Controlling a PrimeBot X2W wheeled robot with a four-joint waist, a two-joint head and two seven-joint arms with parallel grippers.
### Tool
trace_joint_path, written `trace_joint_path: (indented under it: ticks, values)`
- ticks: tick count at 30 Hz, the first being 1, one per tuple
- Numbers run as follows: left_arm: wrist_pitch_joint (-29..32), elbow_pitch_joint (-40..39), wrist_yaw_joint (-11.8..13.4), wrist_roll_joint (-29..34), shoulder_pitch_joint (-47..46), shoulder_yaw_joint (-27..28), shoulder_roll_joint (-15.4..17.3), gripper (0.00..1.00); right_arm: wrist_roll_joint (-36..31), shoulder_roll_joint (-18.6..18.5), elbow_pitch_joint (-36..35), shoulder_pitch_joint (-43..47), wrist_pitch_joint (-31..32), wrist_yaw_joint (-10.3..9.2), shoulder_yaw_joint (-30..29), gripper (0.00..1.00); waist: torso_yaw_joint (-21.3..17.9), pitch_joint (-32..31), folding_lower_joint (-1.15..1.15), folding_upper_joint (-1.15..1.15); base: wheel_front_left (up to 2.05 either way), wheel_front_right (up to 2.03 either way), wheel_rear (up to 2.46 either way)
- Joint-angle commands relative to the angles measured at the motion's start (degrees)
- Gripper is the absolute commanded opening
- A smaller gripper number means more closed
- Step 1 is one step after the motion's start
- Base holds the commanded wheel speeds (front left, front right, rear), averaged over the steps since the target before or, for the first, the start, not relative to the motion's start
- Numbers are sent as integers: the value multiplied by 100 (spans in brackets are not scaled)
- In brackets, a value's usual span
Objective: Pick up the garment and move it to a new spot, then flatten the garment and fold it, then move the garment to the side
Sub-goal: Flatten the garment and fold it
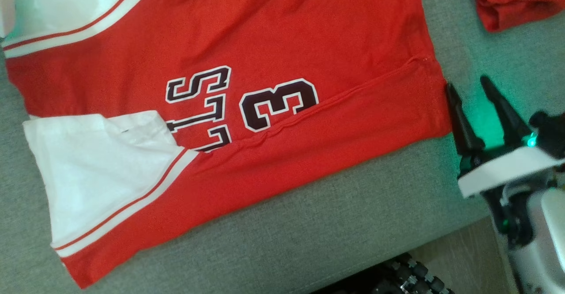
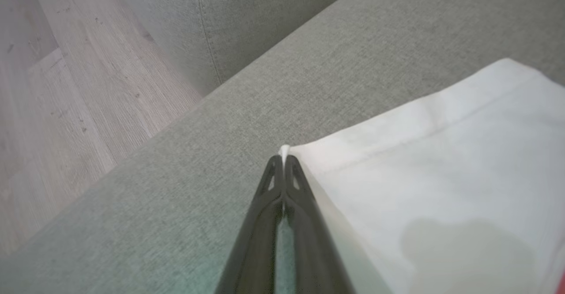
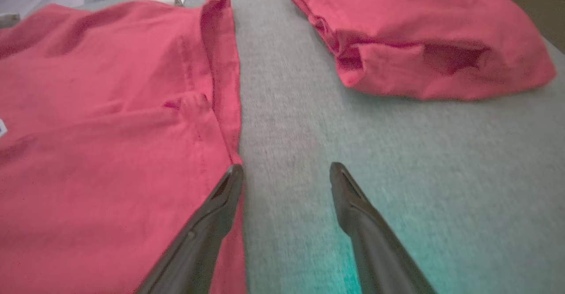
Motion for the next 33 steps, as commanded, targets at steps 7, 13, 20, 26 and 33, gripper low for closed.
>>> trace_joint_path:
  ticks: [7, 13, 20, 26, 33]
  values:
    - [-632, -88, 10, -9, -441, -77, 282, 0, 703, -573, -362, -1023, 795, -4, 358, 100, 176, -183, 0, 0, 0, 0, 0]
    - [-1019, -105, 10, -101, -672, -358, 121, 0, 1681, -802, 221, -2379, 1944, -4, 825, 100, 448, -221, 0, 0, 0, 0, 0]
    - [-1305, -129, 10, -201, -982, -748, -9, 0, 1710, -955, 1505, -3668, 2377, -4, 1406, 100, 765, -148, 0, 0, 0, 0, 0]
    - [-1515, -84, 10, -419, -1157, -1000, -98, 0, 1889, -954, 2296, -4208, 2529, -4, 1772, 100, 960, -110, 0, 0, 0, 0, 0]
    - [-1698, 33, 10, -626, -1279, -1247, -128, 0, 2124, -941, 2678, -4544, 2269, -4, 2100, 100, 1043, -96, 0, 0, 0, 0, 0]
